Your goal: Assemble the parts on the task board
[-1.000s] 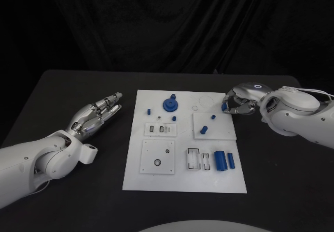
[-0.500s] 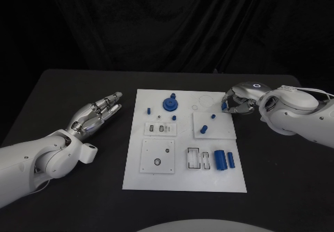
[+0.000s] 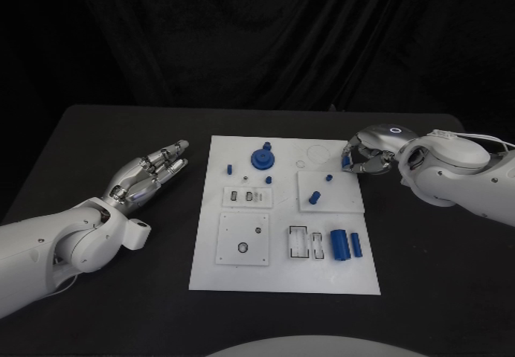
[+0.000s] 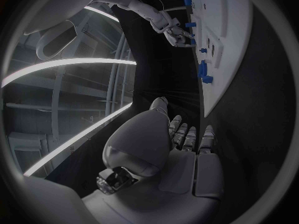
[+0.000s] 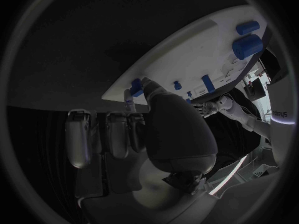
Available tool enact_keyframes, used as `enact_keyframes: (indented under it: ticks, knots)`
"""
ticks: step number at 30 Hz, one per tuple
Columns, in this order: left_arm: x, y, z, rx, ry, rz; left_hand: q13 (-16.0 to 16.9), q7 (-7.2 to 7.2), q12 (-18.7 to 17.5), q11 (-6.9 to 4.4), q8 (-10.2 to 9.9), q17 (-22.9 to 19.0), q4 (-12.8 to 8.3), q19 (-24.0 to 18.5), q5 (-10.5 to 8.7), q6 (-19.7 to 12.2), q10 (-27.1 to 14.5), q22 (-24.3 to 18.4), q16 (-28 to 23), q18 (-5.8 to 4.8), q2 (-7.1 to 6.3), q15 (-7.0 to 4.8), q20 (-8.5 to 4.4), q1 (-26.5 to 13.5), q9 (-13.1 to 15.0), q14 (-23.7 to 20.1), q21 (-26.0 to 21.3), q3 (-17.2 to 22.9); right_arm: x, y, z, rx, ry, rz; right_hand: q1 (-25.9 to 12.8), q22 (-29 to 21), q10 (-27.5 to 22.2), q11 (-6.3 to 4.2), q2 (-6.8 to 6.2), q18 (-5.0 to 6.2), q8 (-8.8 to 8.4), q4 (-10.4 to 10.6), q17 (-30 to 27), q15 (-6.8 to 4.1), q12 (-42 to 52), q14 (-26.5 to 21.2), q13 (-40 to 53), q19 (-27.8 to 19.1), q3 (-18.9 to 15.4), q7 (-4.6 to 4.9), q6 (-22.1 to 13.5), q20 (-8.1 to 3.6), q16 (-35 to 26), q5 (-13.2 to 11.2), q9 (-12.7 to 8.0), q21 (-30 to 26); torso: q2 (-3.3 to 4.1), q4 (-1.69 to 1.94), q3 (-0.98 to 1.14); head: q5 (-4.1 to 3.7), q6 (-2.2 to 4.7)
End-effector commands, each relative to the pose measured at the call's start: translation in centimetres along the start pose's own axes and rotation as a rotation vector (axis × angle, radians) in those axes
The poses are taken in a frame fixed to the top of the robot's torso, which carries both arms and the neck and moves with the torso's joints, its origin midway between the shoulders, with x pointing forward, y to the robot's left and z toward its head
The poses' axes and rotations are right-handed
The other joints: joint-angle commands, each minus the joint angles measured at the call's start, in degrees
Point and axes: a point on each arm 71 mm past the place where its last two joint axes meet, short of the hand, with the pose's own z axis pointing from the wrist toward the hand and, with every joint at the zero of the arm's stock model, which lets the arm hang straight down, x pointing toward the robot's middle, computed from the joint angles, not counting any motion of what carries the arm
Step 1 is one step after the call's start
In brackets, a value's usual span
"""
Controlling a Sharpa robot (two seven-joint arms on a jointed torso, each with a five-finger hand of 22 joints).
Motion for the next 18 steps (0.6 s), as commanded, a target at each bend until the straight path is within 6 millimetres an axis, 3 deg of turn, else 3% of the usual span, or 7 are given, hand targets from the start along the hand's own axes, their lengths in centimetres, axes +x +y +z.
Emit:
enact_keyframes:
  ticks: [1,10,18]
  knots:
    - [0.19,-0.92,-0.04,0.138,0.011,-0.009,0.0,0.51,-0.12,0.39,-0.02,-0.06,-0.03,-0.05,0.16,0.0,0.2,0.07,-0.21,1.05,-0.03,0.37,0.46,0.49,0.07,-0.12,0.04,0.26,0.12,-0.07,0.0,0.011,0.001,-0.003,0.09,14.24,5.87,0.19,0.87,0.2,0.98,-0.32,15.09,-0.1,0.15,6.04,15.07,4.89,0.42,-0.21,1.16,-0.26,0.16,1.51,0.77,-0.16,0.0,0.03,-0.03,0.01,-0.09]
    - [0.16,-0.9,-0.05,0.137,0.011,-0.009,0.0,0.59,-0.1,0.46,-0.01,-0.06,-0.07,-0.04,0.18,0.05,0.23,0.08,-0.21,1.04,-0.02,0.42,0.55,0.51,0.07,-0.12,0.05,0.31,-0.06,0.09,-0.04,-0.006,-0.026,0.003,1.16,14.25,5.87,-1.03,2.07,0.2,7.1,-2.71,15.09,-1.08,0.15,6.04,15.07,4.9,0.99,-1.68,4.77,-1.15,0.16,7.69,5.87,-0.18,0.0,0.0,-0.02,0.17,-0.09]
    - [0.06,-0.89,-0.13,0.136,0.008,-0.008,0.0,0.59,-0.1,0.46,-0.01,-0.06,-0.07,-0.04,0.18,0.05,0.23,0.08,-0.21,1.04,-0.02,0.42,0.55,0.51,0.07,-0.12,0.05,0.31,-0.69,0.59,-0.62,-0.032,-0.106,0.026,1.6,14.23,5.87,-1.17,2.25,0.21,8.63,-3.53,15.09,-1.27,0.15,6.04,15.07,4.88,1.36,-1.88,5.0,-1.34,0.16,8.53,7.43,-0.22,0.02,0.03,0.0,0.56,0.08]
